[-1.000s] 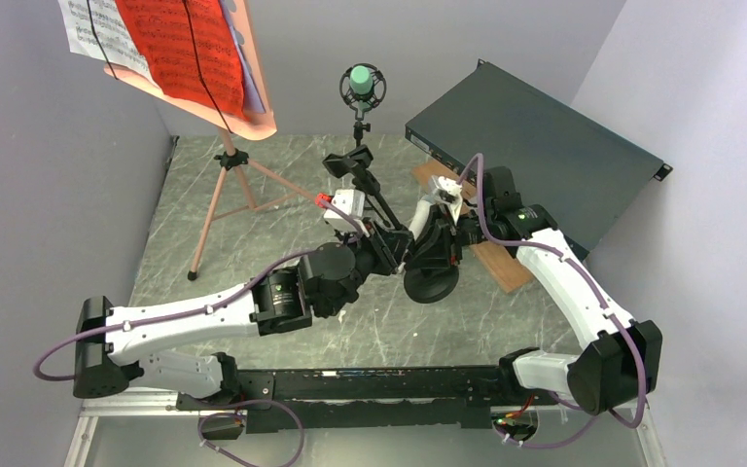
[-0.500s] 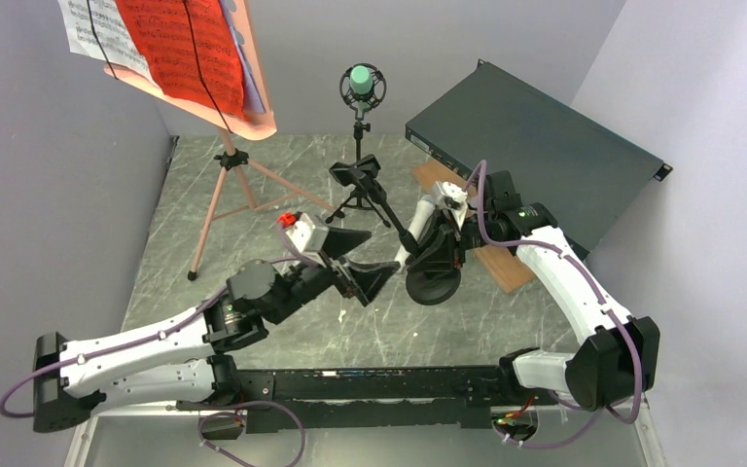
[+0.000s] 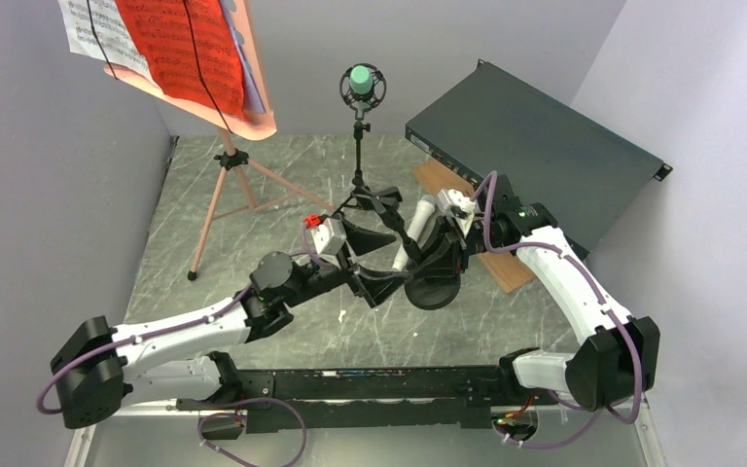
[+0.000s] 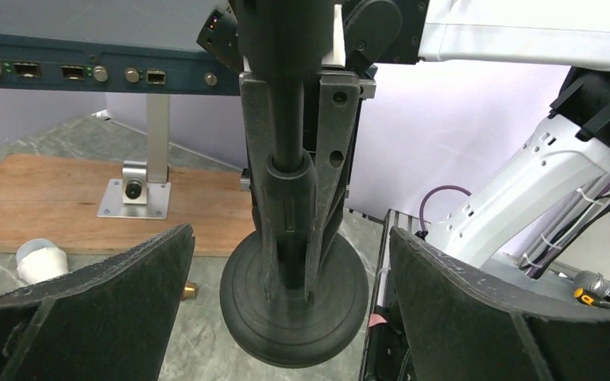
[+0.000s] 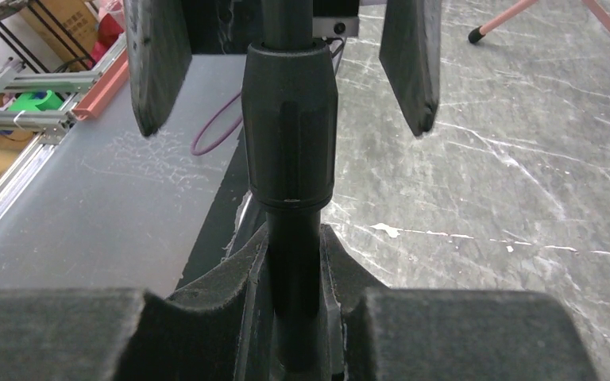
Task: Pack up the instrument practice props
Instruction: Unscrew the knob on the microphone stand.
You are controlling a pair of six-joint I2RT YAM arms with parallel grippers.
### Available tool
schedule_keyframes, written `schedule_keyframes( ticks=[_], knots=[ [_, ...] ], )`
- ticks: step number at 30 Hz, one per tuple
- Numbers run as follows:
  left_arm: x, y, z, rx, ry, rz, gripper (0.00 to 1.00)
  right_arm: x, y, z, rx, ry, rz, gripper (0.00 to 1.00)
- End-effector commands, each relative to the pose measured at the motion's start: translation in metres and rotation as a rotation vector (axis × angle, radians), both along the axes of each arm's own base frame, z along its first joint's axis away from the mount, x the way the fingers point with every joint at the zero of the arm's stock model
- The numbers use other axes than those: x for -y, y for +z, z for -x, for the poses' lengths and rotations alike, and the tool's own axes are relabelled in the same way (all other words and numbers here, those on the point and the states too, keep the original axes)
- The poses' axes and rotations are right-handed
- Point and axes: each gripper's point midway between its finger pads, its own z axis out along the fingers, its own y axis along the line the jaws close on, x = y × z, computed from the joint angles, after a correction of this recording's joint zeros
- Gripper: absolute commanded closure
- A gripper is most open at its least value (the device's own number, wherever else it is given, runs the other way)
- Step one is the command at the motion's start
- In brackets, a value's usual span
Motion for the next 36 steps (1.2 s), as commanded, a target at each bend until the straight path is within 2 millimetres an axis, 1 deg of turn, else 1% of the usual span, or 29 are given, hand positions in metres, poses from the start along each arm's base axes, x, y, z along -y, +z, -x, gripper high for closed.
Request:
schedule_keyframes(
  ticks=[1,4,12,17,20,22,23,25,26,28,29,30,31,33,34,36],
  knots=[
    [0.005,0.048,0.003,0.11,-0.063,0.134,0.03,-0.002,0.022,0.008,0.042,0.052,-0.113,1.0],
    [0.009,0.047,-0.003,0.092,-0.076,0.146,0.06,-0.002,0.021,0.008,0.038,0.051,-0.112,1.0],
    [0.015,0.046,-0.004,0.091,-0.113,0.161,0.22,-0.002,0.02,0.007,0.033,0.05,-0.107,1.0],
    [0.022,0.047,-0.003,0.109,-0.136,0.159,0.35,-0.002,0.02,0.006,0.026,0.049,-0.105,1.0],
    [0.028,0.049,0.0,0.119,-0.176,0.163,0.42,-0.002,0.019,0.006,0.025,0.047,-0.101,1.0],
    [0.031,0.047,0.001,0.117,-0.189,0.159,0.48,-0.002,0.019,0.006,0.024,0.047,-0.1,1.0],
    [0.032,0.047,0.001,0.115,-0.194,0.155,0.55,-0.002,0.019,0.005,0.024,0.046,-0.098,1.0],
    [0.034,0.045,0.0,0.109,-0.197,0.141,0.85,-0.002,0.018,0.005,0.024,0.044,-0.095,1.0],
    [0.035,0.044,0.0,0.103,-0.196,0.134,0.99,-0.002,0.018,0.005,0.024,0.043,-0.093,1.0],
    [0.033,0.043,-0.001,0.093,-0.186,0.124,1.0,-0.002,0.016,0.004,0.02,0.039,-0.087,1.0],
    [0.03,0.043,-0.001,0.093,-0.175,0.123,1.0,-0.002,0.016,0.004,0.017,0.037,-0.082,0.89],
    [0.027,0.043,-0.002,0.087,-0.16,0.115,1.0,-0.002,0.015,0.004,0.01,0.034,-0.076,0.69],
    [0.023,0.043,-0.003,0.084,-0.144,0.103,1.0,-0.002,0.015,0.004,0.012,0.031,-0.072,0.43],
    [0.013,0.04,-0.004,0.068,-0.105,0.05,1.0,-0.001,0.014,0.004,0.027,0.017,-0.051,0.11],
    [0.006,0.039,-0.003,0.057,-0.089,0.024,1.0,0.0,0.013,0.003,0.035,0.005,-0.033,0.02],
    [-0.008,0.034,-0.003,0.031,-0.048,-0.039,1.0,0.001,0.012,-0.002,0.048,-0.023,0.0,0.0]
  ],
)
